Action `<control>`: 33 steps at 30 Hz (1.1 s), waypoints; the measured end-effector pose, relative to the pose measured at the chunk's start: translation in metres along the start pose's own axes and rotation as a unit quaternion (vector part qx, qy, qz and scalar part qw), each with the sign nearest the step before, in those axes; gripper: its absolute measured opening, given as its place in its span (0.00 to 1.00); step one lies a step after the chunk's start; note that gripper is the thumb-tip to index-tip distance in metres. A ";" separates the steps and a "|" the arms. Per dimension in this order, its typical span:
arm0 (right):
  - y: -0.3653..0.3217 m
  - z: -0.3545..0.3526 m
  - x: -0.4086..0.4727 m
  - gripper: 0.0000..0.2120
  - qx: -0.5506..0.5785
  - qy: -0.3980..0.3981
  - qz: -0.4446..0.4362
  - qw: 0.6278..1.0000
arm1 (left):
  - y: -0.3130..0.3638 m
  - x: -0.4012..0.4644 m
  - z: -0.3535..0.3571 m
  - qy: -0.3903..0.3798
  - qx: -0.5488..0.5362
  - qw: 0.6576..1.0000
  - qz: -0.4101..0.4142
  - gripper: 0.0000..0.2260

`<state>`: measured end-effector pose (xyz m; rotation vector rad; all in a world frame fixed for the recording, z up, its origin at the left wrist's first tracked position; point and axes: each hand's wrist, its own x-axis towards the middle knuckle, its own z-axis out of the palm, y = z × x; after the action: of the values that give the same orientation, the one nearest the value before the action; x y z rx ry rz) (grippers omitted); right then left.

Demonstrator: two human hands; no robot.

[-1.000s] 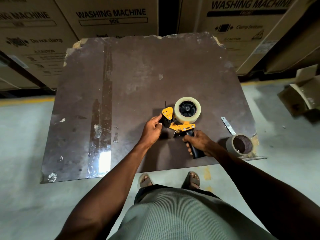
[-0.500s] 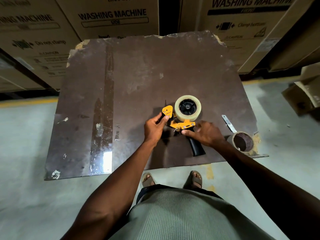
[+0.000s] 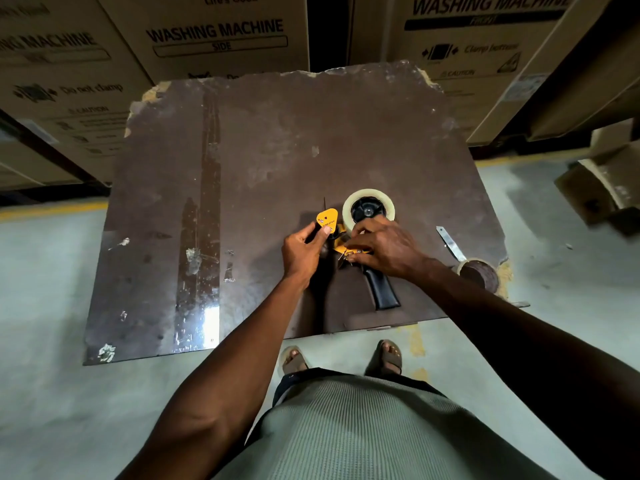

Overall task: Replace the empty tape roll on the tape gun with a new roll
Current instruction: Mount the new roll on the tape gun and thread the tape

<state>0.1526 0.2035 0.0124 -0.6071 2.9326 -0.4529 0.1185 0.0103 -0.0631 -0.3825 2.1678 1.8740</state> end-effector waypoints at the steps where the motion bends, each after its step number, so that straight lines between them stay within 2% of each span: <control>1: -0.001 0.000 0.003 0.16 0.003 -0.005 -0.003 1.000 | 0.000 0.000 -0.001 -0.009 -0.003 1.000 0.004 0.30; 6: -0.004 0.002 0.014 0.16 0.009 -0.038 -0.006 0.999 | 0.007 -0.004 -0.001 -0.019 -0.024 0.999 0.013 0.20; 13: -0.002 0.010 0.024 0.17 0.075 -0.052 -0.002 0.996 | 0.004 -0.003 -0.002 -0.022 -0.035 0.999 0.007 0.21; 19: -0.003 0.009 0.029 0.08 0.122 -0.060 0.029 0.990 | 0.009 0.000 -0.001 -0.034 -0.039 0.999 0.006 0.20; 27: -0.009 0.013 0.035 0.09 0.124 -0.070 0.124 0.982 | 0.010 0.002 -0.002 -0.046 -0.030 0.998 0.017 0.18; 31: -0.015 0.016 0.042 0.13 0.104 -0.054 0.196 0.973 | 0.010 0.004 -0.002 -0.046 -0.030 0.998 0.013 0.17; 33: -0.018 0.011 0.039 0.13 0.122 -0.064 0.201 0.970 | 0.012 0.003 -0.003 -0.047 -0.032 0.998 0.011 0.18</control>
<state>0.1253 0.1686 0.0059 -0.0075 2.7152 -0.6780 0.1113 0.0090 -0.0530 -0.2786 2.0637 1.9372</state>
